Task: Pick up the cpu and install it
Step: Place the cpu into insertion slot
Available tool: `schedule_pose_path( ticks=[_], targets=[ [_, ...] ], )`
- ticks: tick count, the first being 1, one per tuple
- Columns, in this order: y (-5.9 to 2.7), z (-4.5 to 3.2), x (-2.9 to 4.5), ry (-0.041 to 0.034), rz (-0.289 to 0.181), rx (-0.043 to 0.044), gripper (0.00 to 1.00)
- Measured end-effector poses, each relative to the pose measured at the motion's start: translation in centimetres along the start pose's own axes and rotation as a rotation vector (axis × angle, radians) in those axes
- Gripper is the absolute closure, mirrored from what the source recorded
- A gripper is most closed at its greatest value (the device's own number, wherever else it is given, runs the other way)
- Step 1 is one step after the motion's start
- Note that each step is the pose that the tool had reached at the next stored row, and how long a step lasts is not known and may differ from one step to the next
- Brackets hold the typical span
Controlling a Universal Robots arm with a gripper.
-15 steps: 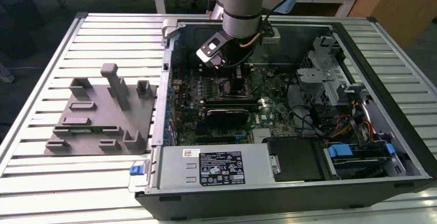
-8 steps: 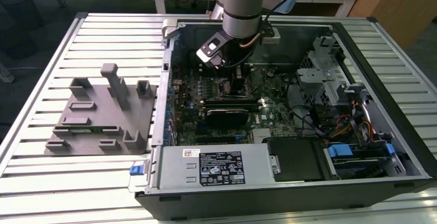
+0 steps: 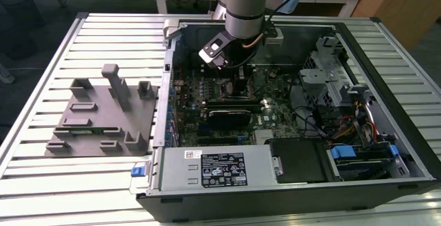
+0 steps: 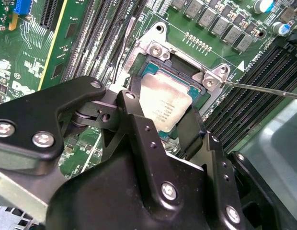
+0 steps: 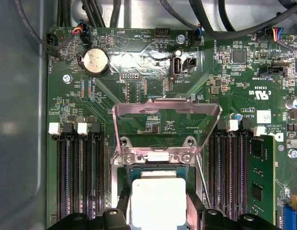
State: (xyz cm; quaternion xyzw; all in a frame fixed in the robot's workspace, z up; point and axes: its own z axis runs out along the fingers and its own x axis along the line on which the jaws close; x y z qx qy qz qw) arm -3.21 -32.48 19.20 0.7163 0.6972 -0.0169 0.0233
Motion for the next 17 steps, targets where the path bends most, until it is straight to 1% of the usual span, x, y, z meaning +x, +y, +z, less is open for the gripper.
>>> schedule_pose_path(
  ticks=[4, 5, 9, 13, 17],
  targets=[
    [0.01, 0.02, 0.01, 0.0005, 0.000, -0.0003, 0.44],
    [0.01, 0.01, 0.01, 0.0004, 0.000, -0.0002, 0.38],
    [0.01, -0.06, -0.01, -0.0003, 0.000, 0.0002, 0.38],
    [0.01, -0.59, -0.04, 0.0000, 0.000, -0.0001, 0.38],
    [0.02, -0.94, -0.05, 0.0000, 0.000, 0.0000, 0.38]
  ],
)
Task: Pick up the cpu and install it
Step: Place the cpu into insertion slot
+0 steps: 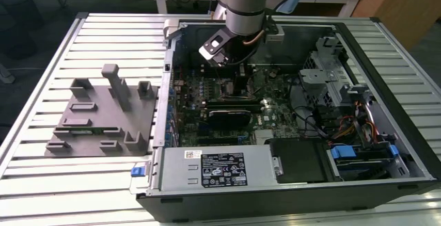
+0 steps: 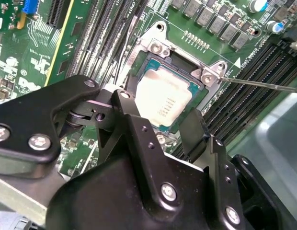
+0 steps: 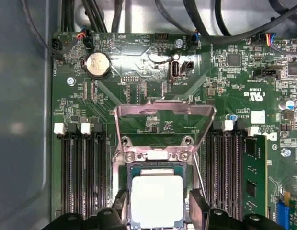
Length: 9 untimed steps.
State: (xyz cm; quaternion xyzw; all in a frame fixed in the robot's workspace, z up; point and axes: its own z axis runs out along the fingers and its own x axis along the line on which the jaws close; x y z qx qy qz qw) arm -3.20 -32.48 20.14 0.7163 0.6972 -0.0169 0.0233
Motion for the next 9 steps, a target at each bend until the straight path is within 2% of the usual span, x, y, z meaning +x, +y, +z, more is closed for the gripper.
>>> schedule_pose_path(
  ticks=[9],
  targets=[
    [0.00, -0.11, -0.01, 0.0000, 0.000, 0.0000, 0.39]
  ],
)
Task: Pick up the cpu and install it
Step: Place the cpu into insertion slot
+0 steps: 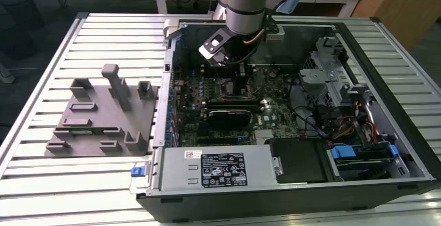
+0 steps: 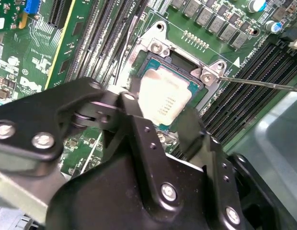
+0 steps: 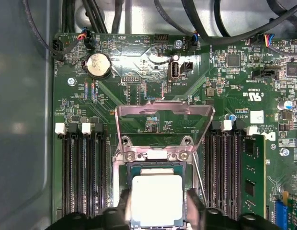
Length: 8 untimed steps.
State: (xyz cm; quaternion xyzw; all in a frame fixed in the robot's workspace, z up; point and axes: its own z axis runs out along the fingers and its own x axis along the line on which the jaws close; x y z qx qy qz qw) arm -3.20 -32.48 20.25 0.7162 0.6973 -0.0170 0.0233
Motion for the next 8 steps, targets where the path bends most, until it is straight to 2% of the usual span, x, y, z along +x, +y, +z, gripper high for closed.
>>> schedule_pose_path(
  ticks=[2, 5, 8],
  targets=[
    [0.00, -0.01, 0.00, 0.0000, 0.000, 0.0000, 0.52],
    [0.00, -0.02, 0.00, 0.0001, 0.000, 0.0000, 0.58],
    [0.00, -0.04, 0.00, 0.0001, 0.000, 0.0000, 0.75]
  ],
)
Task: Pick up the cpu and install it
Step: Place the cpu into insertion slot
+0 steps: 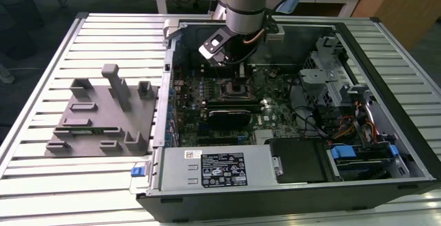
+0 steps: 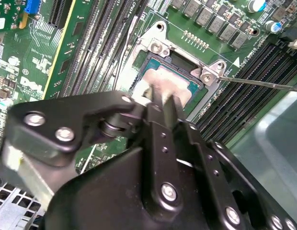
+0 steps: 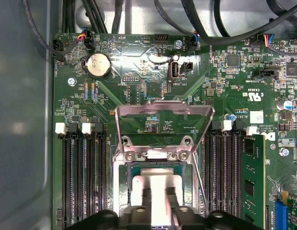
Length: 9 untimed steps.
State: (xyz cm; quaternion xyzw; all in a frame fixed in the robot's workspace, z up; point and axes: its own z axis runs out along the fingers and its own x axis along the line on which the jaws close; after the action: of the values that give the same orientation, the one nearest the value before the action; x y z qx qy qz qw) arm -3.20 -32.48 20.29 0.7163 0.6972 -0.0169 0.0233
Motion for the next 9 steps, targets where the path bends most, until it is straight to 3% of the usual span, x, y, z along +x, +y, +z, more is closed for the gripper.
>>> schedule_pose_path(
  ticks=[1, 3, 9],
  targets=[
    [0.00, -0.01, 0.00, 0.0000, 0.000, 0.0000, 0.75],
    [0.00, -0.02, 0.00, 0.0000, 0.000, 0.0000, 0.87],
    [-0.01, -0.04, 0.00, 0.0000, 0.000, -0.0002, 0.89]
  ],
)
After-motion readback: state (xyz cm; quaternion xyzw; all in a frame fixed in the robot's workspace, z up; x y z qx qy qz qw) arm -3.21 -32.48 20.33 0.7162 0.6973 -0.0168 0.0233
